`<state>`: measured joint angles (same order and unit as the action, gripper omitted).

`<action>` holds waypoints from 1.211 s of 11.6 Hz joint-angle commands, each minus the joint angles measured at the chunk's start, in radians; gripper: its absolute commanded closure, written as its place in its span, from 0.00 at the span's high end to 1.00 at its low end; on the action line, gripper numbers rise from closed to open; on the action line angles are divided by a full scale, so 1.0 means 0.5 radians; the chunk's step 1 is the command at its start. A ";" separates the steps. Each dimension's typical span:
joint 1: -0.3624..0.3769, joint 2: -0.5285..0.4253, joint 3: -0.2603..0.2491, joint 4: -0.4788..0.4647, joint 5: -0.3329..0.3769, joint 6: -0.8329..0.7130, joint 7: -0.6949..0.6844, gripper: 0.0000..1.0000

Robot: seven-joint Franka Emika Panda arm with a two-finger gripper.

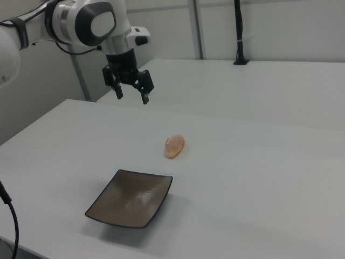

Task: Bread is placed on a ceramic plate
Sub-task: 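Move the open gripper over the table toward the orange bread roll, then lower the open gripper down onto the orange bread roll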

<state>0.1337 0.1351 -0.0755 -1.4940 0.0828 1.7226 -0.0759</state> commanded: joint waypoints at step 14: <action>0.015 0.708 0.001 0.343 -0.003 1.114 0.075 1.00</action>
<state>0.1282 0.4375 -0.0730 -1.3375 0.0829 2.2550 -0.0603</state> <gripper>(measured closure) 0.000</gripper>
